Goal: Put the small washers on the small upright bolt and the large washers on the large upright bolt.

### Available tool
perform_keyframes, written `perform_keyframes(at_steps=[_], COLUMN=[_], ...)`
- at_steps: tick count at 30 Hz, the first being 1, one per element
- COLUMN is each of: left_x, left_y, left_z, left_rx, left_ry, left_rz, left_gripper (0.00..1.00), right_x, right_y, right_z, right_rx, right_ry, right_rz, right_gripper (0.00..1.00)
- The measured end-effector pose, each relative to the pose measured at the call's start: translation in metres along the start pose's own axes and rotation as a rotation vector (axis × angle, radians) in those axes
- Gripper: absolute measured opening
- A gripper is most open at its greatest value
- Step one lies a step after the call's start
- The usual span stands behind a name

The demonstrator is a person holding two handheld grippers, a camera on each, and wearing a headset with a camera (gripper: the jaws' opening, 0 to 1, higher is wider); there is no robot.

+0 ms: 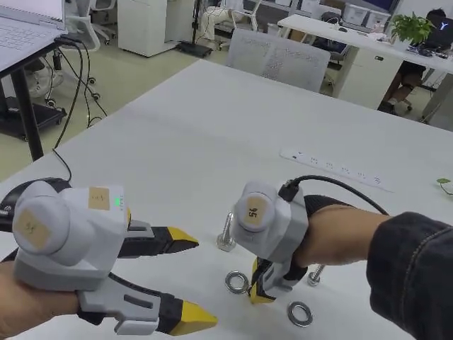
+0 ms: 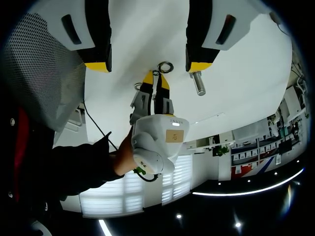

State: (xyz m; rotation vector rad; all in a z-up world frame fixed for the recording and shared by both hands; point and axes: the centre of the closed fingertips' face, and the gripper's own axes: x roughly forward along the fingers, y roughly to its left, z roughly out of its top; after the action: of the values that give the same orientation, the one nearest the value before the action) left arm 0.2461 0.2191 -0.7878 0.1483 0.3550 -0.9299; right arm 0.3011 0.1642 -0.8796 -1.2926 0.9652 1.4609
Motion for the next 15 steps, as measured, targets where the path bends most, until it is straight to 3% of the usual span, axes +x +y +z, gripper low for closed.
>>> perform_keyframes(at_steps=[15], left_x=[0.0000], left_y=[-0.0009], left_z=[0.0001], left_rx=[0.002], left_ry=[0.002], left_rz=[-0.001], left_gripper=[0.60], right_x=[-0.0001], right_y=[0.0008], right_z=[0.0007], right_rx=[0.001], right_ry=[-0.002], right_rz=[-0.003], right_gripper=[0.13])
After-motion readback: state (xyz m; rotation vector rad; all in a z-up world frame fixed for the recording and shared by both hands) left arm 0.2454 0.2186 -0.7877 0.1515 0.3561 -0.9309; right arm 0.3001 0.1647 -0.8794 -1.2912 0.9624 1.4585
